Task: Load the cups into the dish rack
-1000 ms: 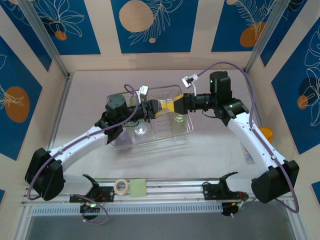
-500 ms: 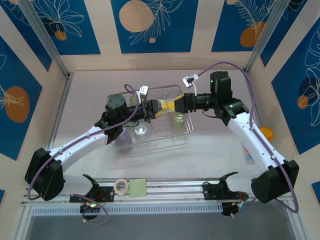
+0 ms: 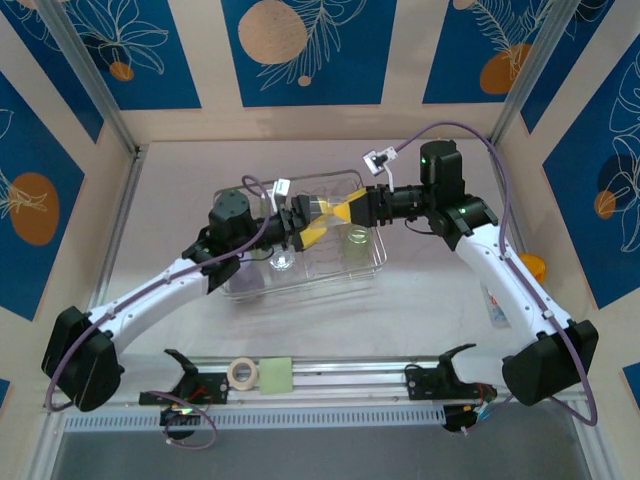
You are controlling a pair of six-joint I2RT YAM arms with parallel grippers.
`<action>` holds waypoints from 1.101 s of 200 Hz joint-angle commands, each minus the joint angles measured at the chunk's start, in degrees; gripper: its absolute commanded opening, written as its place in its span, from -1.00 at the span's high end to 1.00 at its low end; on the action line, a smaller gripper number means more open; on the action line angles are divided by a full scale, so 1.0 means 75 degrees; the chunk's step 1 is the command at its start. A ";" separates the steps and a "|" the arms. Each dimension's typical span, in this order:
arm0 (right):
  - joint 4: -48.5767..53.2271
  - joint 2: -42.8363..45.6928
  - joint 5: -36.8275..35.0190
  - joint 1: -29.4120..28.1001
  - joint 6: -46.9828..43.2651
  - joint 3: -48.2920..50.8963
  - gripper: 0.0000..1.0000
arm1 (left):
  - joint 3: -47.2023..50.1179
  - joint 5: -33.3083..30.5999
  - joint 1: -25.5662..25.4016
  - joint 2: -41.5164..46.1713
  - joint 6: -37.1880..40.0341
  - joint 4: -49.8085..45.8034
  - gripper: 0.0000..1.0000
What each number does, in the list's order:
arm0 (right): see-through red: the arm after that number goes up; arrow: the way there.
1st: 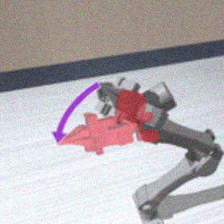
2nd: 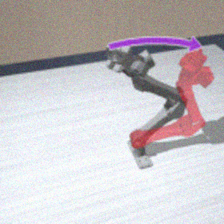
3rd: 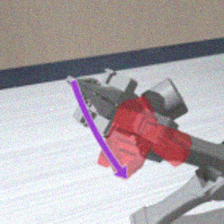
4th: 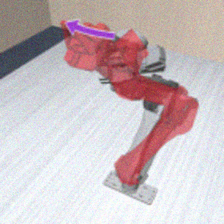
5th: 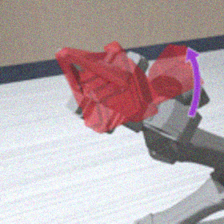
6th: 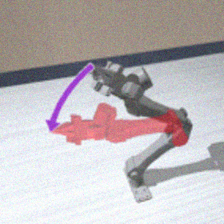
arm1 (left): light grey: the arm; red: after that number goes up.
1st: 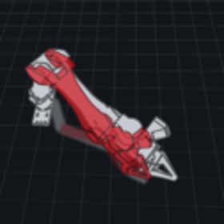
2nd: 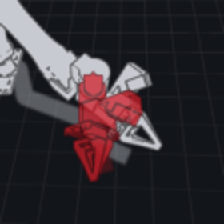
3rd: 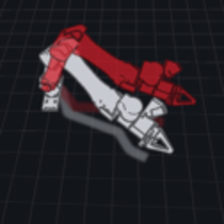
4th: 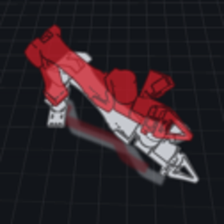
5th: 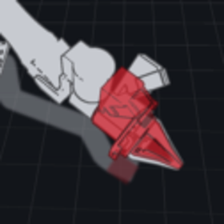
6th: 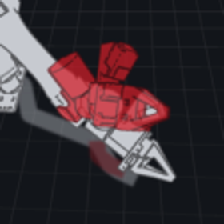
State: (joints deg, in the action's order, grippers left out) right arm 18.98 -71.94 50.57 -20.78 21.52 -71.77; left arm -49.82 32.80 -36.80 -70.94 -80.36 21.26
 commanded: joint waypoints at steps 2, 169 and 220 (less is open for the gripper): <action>0.1071 0.0063 0.0139 -0.0011 -0.0517 -0.0462 0.82 | 0.0428 -0.1267 0.0430 0.0680 0.0050 -0.0628 -0.93; 0.6817 -0.1474 -0.5733 0.0067 -0.1857 -0.1874 1.00 | 0.0337 -0.6740 0.0980 0.4884 0.3420 -0.7684 -1.00; 0.7118 -0.2283 -0.6766 -0.0181 -0.1806 -0.2203 1.00 | 0.0159 -0.7367 0.0980 0.5169 0.3881 -0.8562 -1.00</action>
State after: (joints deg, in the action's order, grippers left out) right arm 68.86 -87.33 4.45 -21.12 9.02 -85.03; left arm -47.59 -18.00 -29.85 -32.36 -54.52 -38.00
